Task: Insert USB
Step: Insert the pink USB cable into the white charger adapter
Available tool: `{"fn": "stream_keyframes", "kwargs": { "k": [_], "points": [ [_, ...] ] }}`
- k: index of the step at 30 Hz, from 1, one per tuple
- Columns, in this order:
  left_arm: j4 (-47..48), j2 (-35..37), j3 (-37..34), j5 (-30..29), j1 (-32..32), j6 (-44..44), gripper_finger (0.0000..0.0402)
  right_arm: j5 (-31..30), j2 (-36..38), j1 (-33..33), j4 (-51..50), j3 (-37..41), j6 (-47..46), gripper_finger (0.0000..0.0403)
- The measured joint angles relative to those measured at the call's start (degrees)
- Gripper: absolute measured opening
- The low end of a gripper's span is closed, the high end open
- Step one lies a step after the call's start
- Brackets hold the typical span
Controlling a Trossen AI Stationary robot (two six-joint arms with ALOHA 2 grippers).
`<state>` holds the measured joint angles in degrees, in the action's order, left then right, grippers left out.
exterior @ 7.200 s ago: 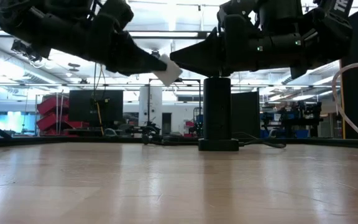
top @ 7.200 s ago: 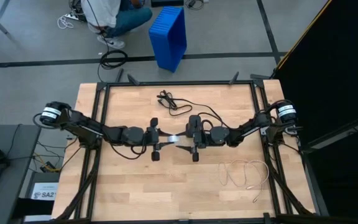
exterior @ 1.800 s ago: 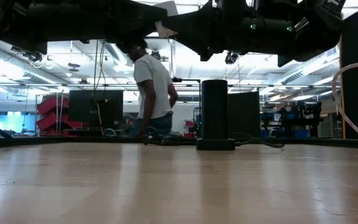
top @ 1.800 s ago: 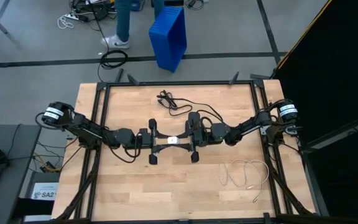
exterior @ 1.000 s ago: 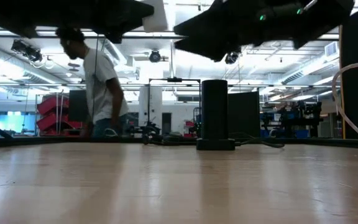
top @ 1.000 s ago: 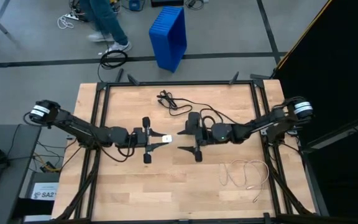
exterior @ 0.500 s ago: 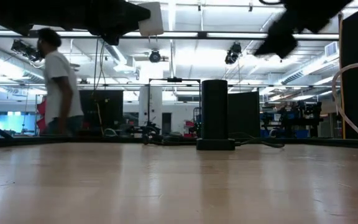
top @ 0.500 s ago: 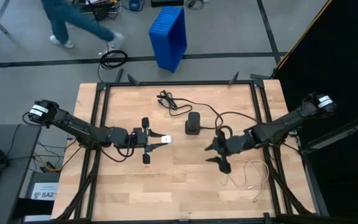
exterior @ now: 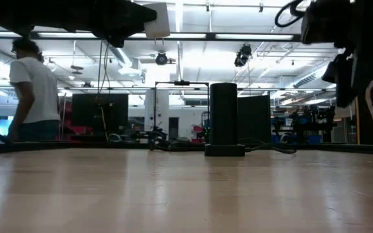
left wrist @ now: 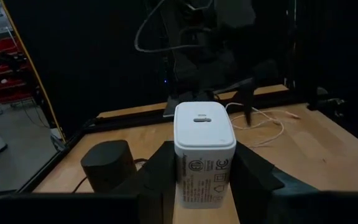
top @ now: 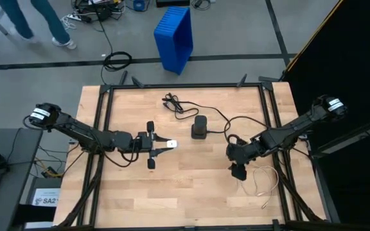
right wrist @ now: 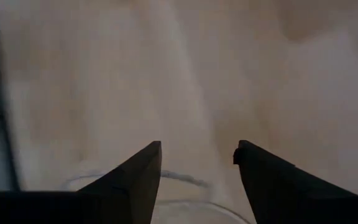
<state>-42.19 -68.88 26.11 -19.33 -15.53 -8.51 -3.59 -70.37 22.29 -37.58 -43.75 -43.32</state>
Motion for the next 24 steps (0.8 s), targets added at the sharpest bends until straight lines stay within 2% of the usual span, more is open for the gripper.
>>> {"fn": "stream_keyframes", "kwargs": {
  "k": [5, 8, 10, 14, 19, 24],
  "points": [
    [0.2, 0.0, 0.0, 0.0, 0.0, 0.2, 0.0092, -2.1, 0.0, -3.5, -10.2, -3.5, -0.3, 0.0178],
    [0.2, 0.0, 0.0, 0.0, 0.0, 0.2, 0.0092, -7.0, 0.0, -6.1, -13.5, -5.8, -0.5, 0.0175],
    [0.2, 0.0, 0.0, 0.0, 0.0, 0.2, 0.0092, -8.0, 0.0, -7.5, -14.0, -7.0, 0.3, 0.0173],
    [0.6, 0.0, 0.0, 0.0, 0.0, 0.2, 0.0092, 0.5, -0.5, -8.0, -15.8, -7.1, 2.5, 0.0169],
    [1.8, 0.0, 0.0, 0.0, 0.0, 1.2, 0.0092, 7.9, -5.1, -3.8, -20.8, -7.1, -0.2, 0.0158],
    [2.7, 0.0, 0.0, 0.0, 0.0, 2.5, 0.0092, 9.8, -14.1, 1.5, -20.7, -7.1, -0.4, 0.0138]
  ]
}}
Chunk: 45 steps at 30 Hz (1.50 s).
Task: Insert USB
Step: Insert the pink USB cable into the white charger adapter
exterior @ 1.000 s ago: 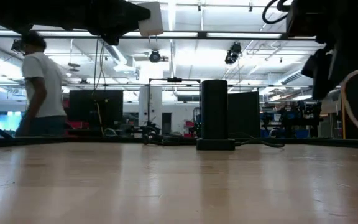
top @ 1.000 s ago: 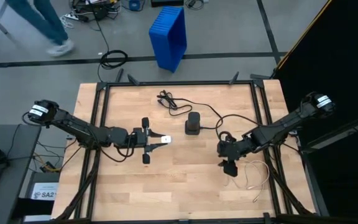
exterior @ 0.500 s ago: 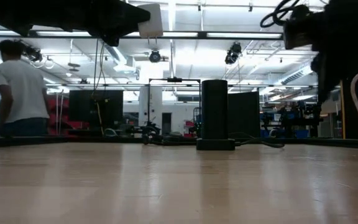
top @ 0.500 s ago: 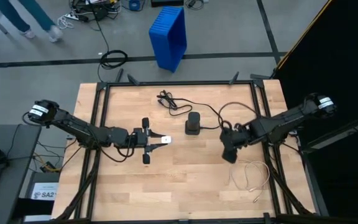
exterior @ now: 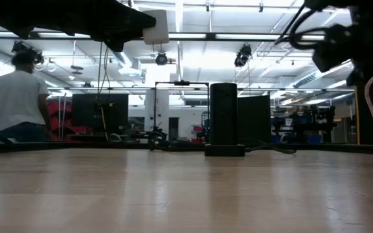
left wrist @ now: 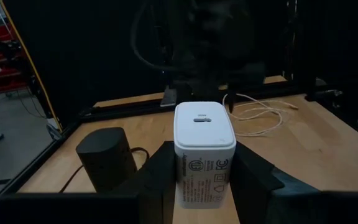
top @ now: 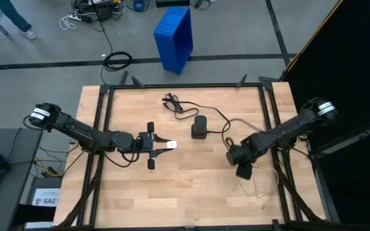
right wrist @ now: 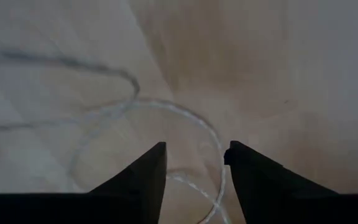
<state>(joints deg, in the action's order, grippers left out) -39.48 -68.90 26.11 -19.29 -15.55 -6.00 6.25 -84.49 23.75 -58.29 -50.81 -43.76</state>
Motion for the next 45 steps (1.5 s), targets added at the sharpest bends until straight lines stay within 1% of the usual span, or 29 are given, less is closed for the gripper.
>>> {"fn": "stream_keyframes", "kwargs": {
  "k": [3, 6, 9, 11, 13, 15, 18, 21, 23, 25, 27, 30, 33, 35, 38, 40, 45],
  "points": [
    [0.3, 0.0, 0.0, 0.0, 0.0, 0.3, 0.0092, 0.6, -6.1, 1.5, 1.8, 0.0, 0.8, 0.0120],
    [0.1, 0.0, 0.0, 0.0, 0.0, 0.5, 0.0092, 1.2, -11.4, 1.8, 6.5, -0.1, 1.4, 0.0102],
    [0.0, 0.0, 0.0, 0.0, 0.0, 0.5, 0.0092, 2.6, -13.8, 1.6, 9.7, -0.2, 3.2, 0.0087],
    [0.0, 0.0, 0.0, 0.0, 0.0, 0.5, 0.0092, 2.5, -14.3, 0.8, 11.8, -0.8, 3.6, 0.0078],
    [-0.2, 0.0, 0.0, 0.0, 0.0, 0.4, 0.0092, 0.5, -14.1, -0.4, 12.7, -1.8, 3.9, 0.0070],
    [-0.6, 0.0, 0.0, 0.0, 0.0, 0.4, 0.0092, -3.8, -13.6, -1.9, 15.3, -3.2, 5.5, 0.0063],
    [-1.1, 0.0, 0.0, 0.0, 0.0, 0.2, 0.0092, -10.3, -13.5, -4.1, 20.8, -5.3, 10.5, 0.0056],
    [-1.2, 0.0, 0.0, 0.0, 0.0, 0.2, 0.0092, -12.2, -13.3, -6.2, 28.2, -7.4, 17.0, 0.0052],
    [-1.4, 0.0, 0.0, 0.0, 0.0, 0.1, 0.0092, -12.0, -13.3, -7.6, 33.6, -8.2, 20.5, 0.0050],
    [-1.4, 0.0, 0.0, 0.0, 0.0, 0.1, 0.0092, -11.6, -13.0, -8.6, 36.4, -9.5, 23.1, 0.0050],
    [-1.3, 0.0, 0.0, 0.0, 0.0, 0.1, 0.0092, -11.6, -12.6, -9.3, 34.7, -11.3, 25.0, 0.0050],
    [-0.9, 0.0, 0.0, 0.0, 0.0, 0.1, 0.0092, -11.4, -11.1, -9.3, 25.9, -13.6, 25.4, 0.0048],
    [-0.3, 0.0, 0.0, 0.0, 0.0, 0.1, 0.0092, -11.0, -8.3, -7.9, 17.1, -14.6, 19.7, 0.0048],
    [-0.2, 0.0, 0.0, 0.0, 0.0, 0.2, 0.0092, -11.0, -6.7, -6.6, 11.2, -14.6, 12.3, 0.0048],
    [-0.3, 0.0, 0.0, 0.0, 0.0, 0.2, 0.0092, -11.7, -5.3, -3.7, 5.2, -14.6, 0.2, 0.0048],
    [-0.4, 0.0, 0.0, 0.0, 0.0, 0.2, 0.0092, -12.5, -5.2, -1.1, 3.3, -14.5, -6.1, 0.0050],
    [-0.4, 0.0, 0.0, 0.1, 0.0, 0.3, 0.0092, -13.1, -5.5, 4.8, 6.6, -11.6, -16.9, 0.0071]
  ]
}}
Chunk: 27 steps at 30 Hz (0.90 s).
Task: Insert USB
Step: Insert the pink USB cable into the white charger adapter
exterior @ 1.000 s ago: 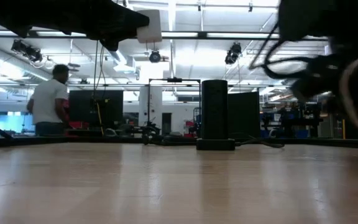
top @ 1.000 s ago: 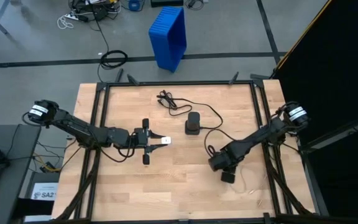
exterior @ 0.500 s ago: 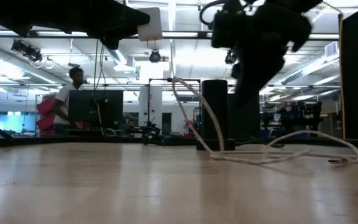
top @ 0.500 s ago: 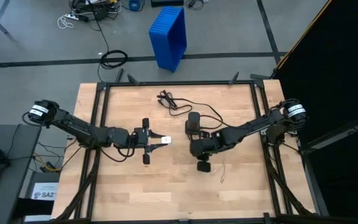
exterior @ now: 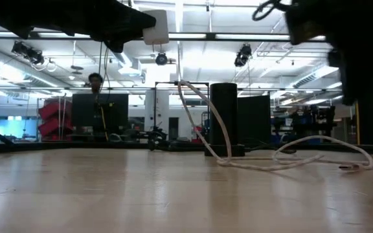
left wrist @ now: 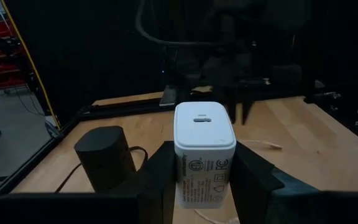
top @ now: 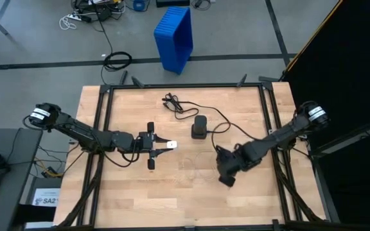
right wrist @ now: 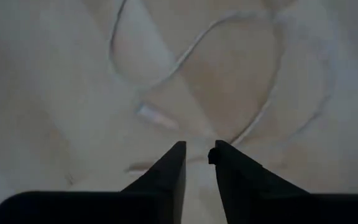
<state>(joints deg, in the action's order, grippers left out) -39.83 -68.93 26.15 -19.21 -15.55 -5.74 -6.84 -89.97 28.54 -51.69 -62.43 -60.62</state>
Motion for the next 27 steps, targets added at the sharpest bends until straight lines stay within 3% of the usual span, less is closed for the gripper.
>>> {"fn": "stream_keyframes", "kwargs": {
  "k": [5, 11, 16, 21, 27],
  "points": [
    [0.0, 0.0, 0.0, 0.8, 0.0, 0.3, 0.0092, -0.5, 0.1, 3.8, 4.4, 4.0, -11.2, 0.0123],
    [0.0, 0.0, 0.0, 0.8, -0.3, 0.4, 0.0092, 0.8, 0.1, 5.6, 17.5, 10.5, -19.4, 0.0190],
    [0.0, 0.0, 0.0, 0.9, -0.4, 0.4, 0.0092, 1.0, 0.1, 5.8, 18.2, 13.1, -23.7, 0.0227],
    [0.0, 0.0, 0.0, 0.9, -0.4, 0.5, 0.0092, 1.1, 0.1, 5.7, 19.0, 15.3, -25.0, 0.0228],
    [-0.1, 0.0, 0.0, 0.9, -0.4, 0.5, 0.0092, 2.3, 0.1, 5.7, 19.4, 16.4, -23.0, 0.0176]
  ]
}}
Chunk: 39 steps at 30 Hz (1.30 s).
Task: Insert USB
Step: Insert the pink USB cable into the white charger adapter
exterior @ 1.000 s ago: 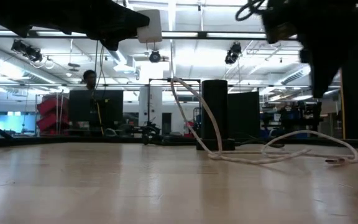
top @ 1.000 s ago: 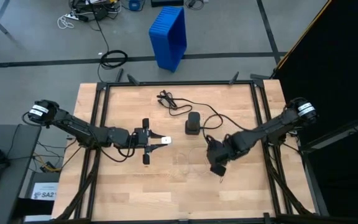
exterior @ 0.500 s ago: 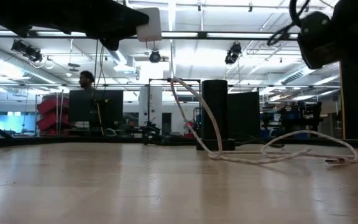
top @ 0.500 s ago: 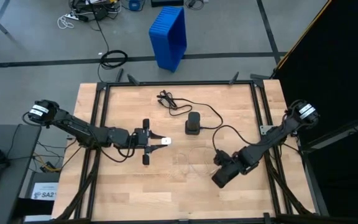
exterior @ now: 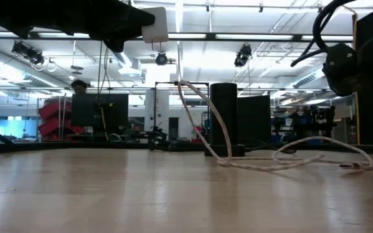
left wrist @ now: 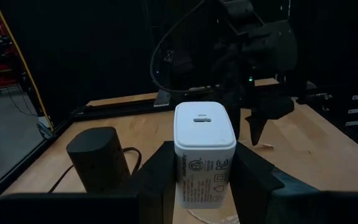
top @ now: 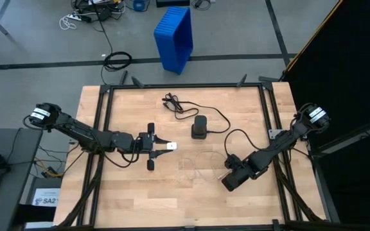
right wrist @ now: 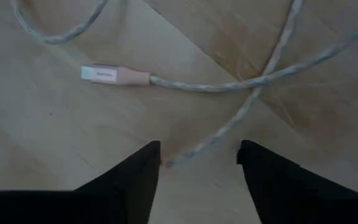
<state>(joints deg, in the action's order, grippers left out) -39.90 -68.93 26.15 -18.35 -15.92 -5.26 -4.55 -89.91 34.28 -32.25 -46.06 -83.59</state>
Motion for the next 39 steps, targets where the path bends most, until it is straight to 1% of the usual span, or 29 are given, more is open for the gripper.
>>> {"fn": "stream_keyframes", "kwargs": {
  "k": [3, 8, 9, 16, 20, 23, 27, 30, 32, 33, 36, 39],
  "points": [
    [0.0, 0.0, 0.0, 0.0, 0.0, 0.0, 0.0092, 0.0, 0.0, 0.0, 0.6, 0.0, 3.0, 0.0129],
    [0.0, 0.0, 0.0, 0.0, 0.0, 0.2, 0.0092, 0.0, 0.0, -1.1, 0.8, 0.0, 7.9, 0.0024],
    [0.0, 0.0, 0.0, 0.0, 0.0, 0.4, 0.0092, -0.1, 0.0, -1.4, 0.8, 0.0, 8.7, 0.0012],
    [0.0, 0.0, 0.0, 0.0, 0.0, 0.9, 0.0092, -0.9, 0.0, -3.3, -0.1, -0.2, 11.5, 0.0001],
    [0.0, 0.0, 0.0, 0.0, 0.0, 0.9, 0.0092, -3.5, 0.0, -4.0, -7.2, -3.1, 13.1, 0.0000],
    [0.0, 0.0, 0.0, 0.0, 0.0, 0.9, 0.0092, -8.2, 0.0, -4.1, -14.0, -6.9, 14.7, 0.0000],
    [0.0, 0.0, 0.0, 0.0, 0.0, 0.9, 0.0092, -16.7, 0.0, -4.2, -22.0, -13.2, 17.1, 0.0000],
    [0.0, 0.0, 0.0, 0.0, 0.0, 0.9, 0.0092, -24.3, 0.0, -4.2, -25.6, -17.7, 19.5, 0.0000],
    [0.0, 0.0, 0.0, 0.4, 0.0, 0.9, 0.0092, -27.9, 0.0, -4.4, -26.2, -20.2, 22.6, 0.0000],
    [0.0, 0.0, 0.0, 0.5, 0.0, 0.9, 0.0092, -28.6, 0.0, -4.8, -26.1, -21.3, 24.0, 0.0000],
    [0.0, 0.0, 0.0, 0.7, 0.0, 0.9, 0.0092, -28.1, 0.1, -5.8, -26.1, -23.1, 27.7, 0.0000],
    [0.1, 0.0, 0.0, 0.6, -0.3, 0.9, 0.0092, -22.3, 0.1, -6.4, -27.7, -22.7, 27.5, 0.0000]
  ]
}}
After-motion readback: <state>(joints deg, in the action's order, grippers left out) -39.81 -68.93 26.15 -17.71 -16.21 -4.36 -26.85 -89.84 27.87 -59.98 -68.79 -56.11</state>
